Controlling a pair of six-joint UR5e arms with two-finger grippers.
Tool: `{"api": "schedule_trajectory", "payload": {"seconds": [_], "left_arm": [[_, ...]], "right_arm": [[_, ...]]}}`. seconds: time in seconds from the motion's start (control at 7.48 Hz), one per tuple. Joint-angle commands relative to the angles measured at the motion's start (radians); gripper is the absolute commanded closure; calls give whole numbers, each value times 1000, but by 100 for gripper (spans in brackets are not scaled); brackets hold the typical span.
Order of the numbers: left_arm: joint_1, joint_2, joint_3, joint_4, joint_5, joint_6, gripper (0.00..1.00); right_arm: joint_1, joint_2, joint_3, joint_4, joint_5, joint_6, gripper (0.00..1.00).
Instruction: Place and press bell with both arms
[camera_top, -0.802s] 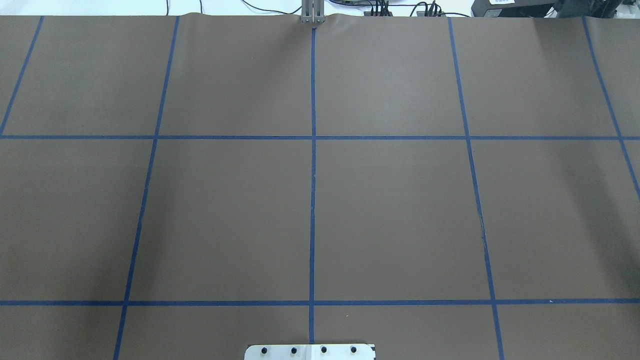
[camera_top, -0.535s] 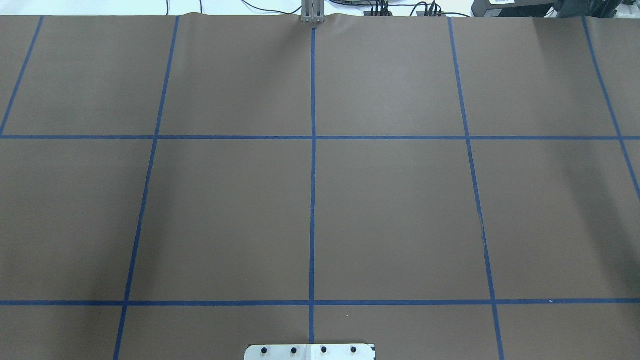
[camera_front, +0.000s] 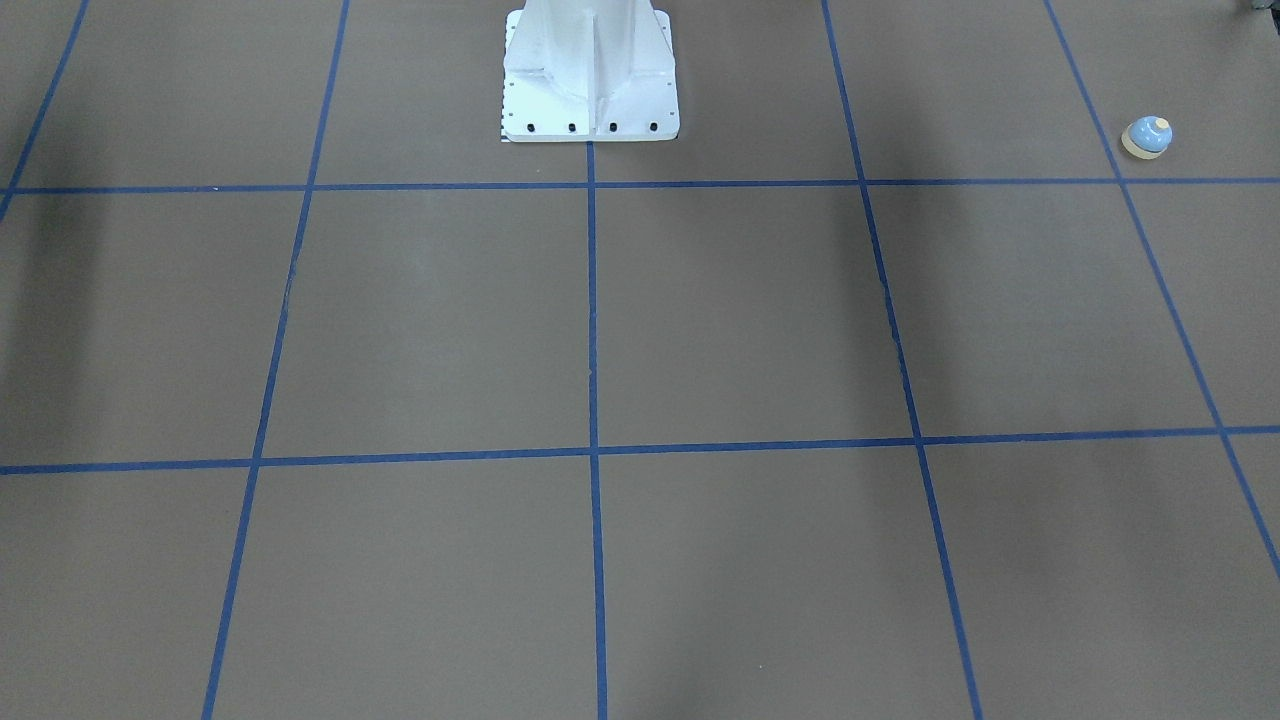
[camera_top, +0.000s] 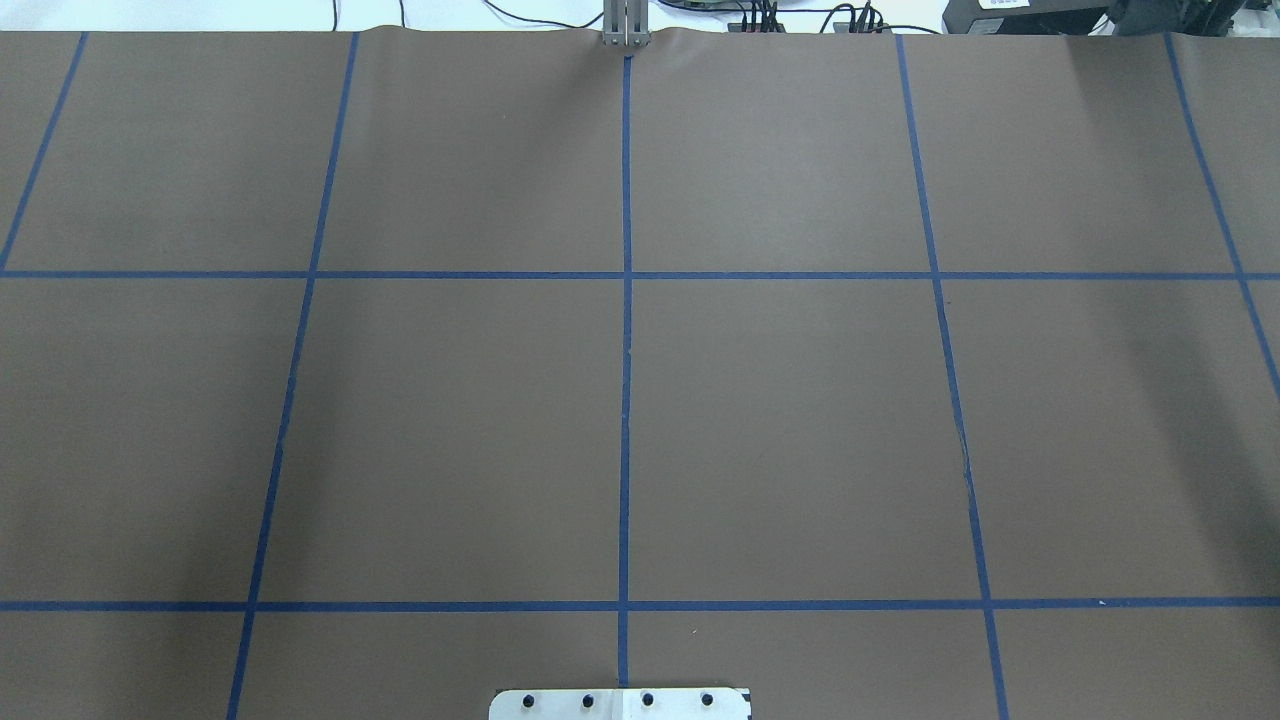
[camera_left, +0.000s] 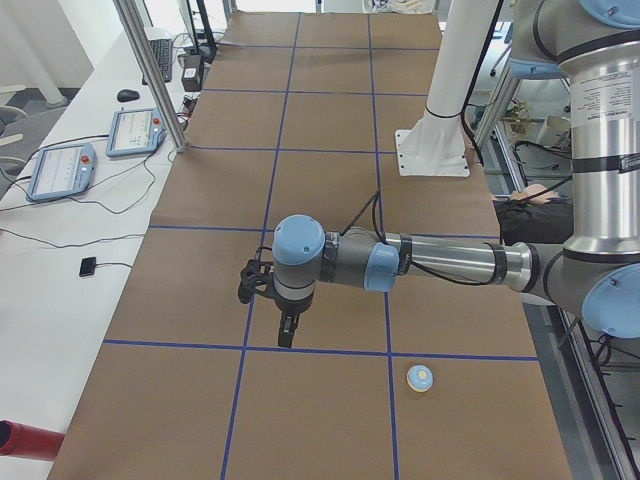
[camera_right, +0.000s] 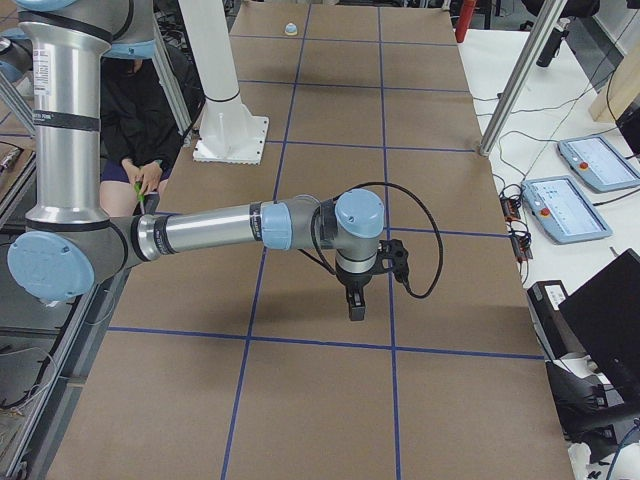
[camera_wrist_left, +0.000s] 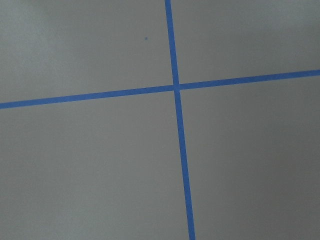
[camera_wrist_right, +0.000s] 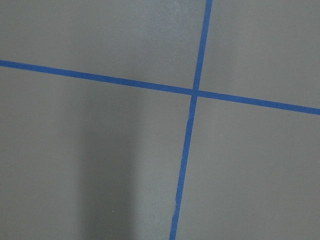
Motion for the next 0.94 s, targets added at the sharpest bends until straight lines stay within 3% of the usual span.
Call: {"api": "schedule_trajectory", "payload": {"seconds": [0.0, 0.27, 0.4, 0.67, 0.8], "left_arm": [[2, -26, 15, -18, 1, -5, 0], [5, -109, 135, -26, -22, -9, 0], [6, -112, 168, -65, -21, -13, 0], [9, -82, 232, -268, -22, -22, 0], [51, -72, 235, -276, -16, -18, 0]], "right_arm": [[0, 2, 0, 0, 0, 1, 0], [-2, 2, -2, 0, 1, 1, 0], [-2, 2, -2, 0, 2, 1, 0], [-2, 2, -2, -2, 5, 1, 0], [-2, 2, -2, 0, 12, 1, 0]]}}
